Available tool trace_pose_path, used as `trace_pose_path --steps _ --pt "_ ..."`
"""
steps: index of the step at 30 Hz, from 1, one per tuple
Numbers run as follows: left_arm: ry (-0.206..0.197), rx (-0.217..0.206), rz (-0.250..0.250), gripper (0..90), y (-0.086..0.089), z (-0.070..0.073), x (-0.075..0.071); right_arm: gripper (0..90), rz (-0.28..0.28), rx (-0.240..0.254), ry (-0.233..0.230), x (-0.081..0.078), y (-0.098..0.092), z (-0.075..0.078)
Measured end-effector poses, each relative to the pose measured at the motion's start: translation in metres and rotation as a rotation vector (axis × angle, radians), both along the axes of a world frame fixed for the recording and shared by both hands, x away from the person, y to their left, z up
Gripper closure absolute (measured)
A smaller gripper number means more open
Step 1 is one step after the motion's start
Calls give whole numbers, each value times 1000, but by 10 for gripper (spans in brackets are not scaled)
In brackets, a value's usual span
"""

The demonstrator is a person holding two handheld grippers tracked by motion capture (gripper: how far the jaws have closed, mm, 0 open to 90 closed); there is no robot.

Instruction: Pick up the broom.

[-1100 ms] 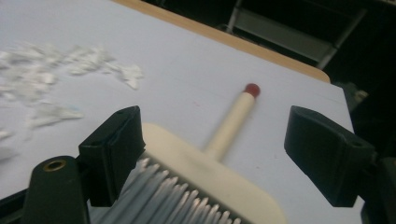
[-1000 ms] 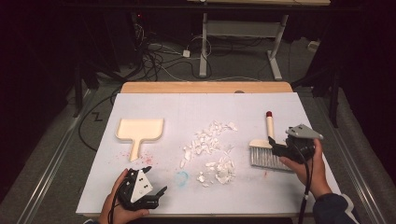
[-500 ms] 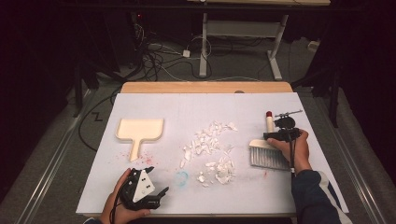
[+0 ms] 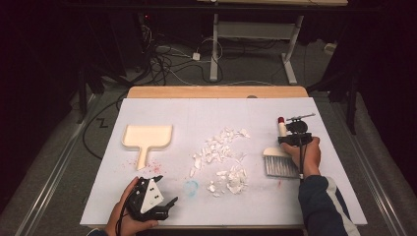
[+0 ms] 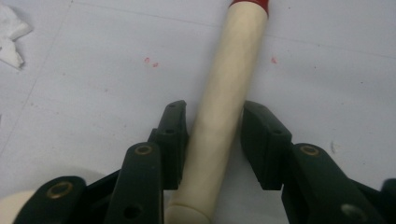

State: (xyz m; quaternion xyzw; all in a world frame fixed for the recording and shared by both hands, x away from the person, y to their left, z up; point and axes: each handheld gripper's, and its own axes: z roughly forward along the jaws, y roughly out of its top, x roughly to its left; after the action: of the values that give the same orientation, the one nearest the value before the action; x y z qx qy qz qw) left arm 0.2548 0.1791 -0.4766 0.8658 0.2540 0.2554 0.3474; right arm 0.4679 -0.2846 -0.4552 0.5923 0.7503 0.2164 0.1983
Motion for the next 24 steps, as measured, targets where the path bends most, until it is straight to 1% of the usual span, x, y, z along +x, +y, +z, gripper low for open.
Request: trace_pose_path --steps 1,2,3,4,8,9,10,11,12,14,15,16,17,18,21,23,24 --pt "1 -4 0 183 0 0 0 655 -3 -1 -5 0 1 0" --pt "0 -7 0 183 -1 0 1 706 -1 -2 -16 0 2 -1" --pt "-1 -2 -4 183 -2 0 1 708 5 -2 -18 0 3 -1" --pt "-1 -2 -4 183 -2 0 1 710 14 -11 -20 0 3 -1" --pt "2 9 -8 184 -4 0 2 710 11 -4 -26 -1 2 -1" --pt "2 9 -6 186 -4 0 2 711 11 3 -66 -5 2 -2" --pt "2 10 -5 186 -3 0 2 711 11 3 -66 -5 2 -2" --pt "2 11 -5 186 -3 0 2 711 14 9 -81 -6 1 -3" --pt "2 8 -1 186 -2 0 2 711 9 46 -122 -11 -3 -3" --pt "3 6 2 186 -1 0 2 711 14 68 -154 -16 -6 0" --pt "3 4 6 186 -1 0 2 711 18 75 -183 -19 -7 2" --pt "3 6 9 186 -1 0 1 711 18 75 -183 -19 -7 2" --pt "3 5 11 186 -1 0 1 711 25 77 -203 -22 -8 6" --pt "3 5 11 186 0 1 0 711 39 87 -241 -30 -9 13" --pt "7 3 15 186 0 1 -2 711 71 96 -322 -43 -12 25" --pt "12 -2 19 186 -1 1 -2 713 93 120 -359 -52 -13 33" --pt "14 1 19 187 -1 1 -2 713 105 118 -380 -56 -13 36"
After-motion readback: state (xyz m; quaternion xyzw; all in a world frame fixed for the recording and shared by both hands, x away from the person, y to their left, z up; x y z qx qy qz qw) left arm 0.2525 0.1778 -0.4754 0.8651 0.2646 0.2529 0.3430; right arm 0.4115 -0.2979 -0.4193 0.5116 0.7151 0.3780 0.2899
